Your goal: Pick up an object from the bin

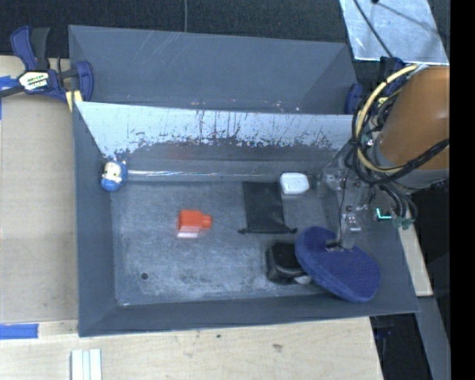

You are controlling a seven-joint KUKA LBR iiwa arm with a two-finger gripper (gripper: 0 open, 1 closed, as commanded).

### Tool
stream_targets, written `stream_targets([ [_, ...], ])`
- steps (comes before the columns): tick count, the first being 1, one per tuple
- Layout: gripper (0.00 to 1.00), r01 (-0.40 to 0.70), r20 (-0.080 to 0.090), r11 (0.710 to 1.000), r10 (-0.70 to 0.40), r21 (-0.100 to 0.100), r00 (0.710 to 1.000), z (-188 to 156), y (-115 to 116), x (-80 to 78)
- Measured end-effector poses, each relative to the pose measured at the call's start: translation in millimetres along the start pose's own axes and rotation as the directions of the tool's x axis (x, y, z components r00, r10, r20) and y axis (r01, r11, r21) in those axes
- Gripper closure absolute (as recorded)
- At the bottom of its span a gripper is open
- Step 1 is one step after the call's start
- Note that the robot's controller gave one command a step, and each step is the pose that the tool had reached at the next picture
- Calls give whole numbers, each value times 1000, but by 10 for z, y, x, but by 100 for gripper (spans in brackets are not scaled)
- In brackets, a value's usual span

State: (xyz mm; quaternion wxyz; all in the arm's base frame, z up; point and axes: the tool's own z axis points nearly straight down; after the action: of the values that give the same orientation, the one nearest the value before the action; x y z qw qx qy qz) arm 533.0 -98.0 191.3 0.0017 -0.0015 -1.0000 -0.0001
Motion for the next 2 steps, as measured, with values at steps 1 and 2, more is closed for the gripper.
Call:
stream_targets([
  [1,0,199,9,980,-199,10,980,990,229,356],
  [2,100,200,-5,980,-200,8,980,985,218,386],
])
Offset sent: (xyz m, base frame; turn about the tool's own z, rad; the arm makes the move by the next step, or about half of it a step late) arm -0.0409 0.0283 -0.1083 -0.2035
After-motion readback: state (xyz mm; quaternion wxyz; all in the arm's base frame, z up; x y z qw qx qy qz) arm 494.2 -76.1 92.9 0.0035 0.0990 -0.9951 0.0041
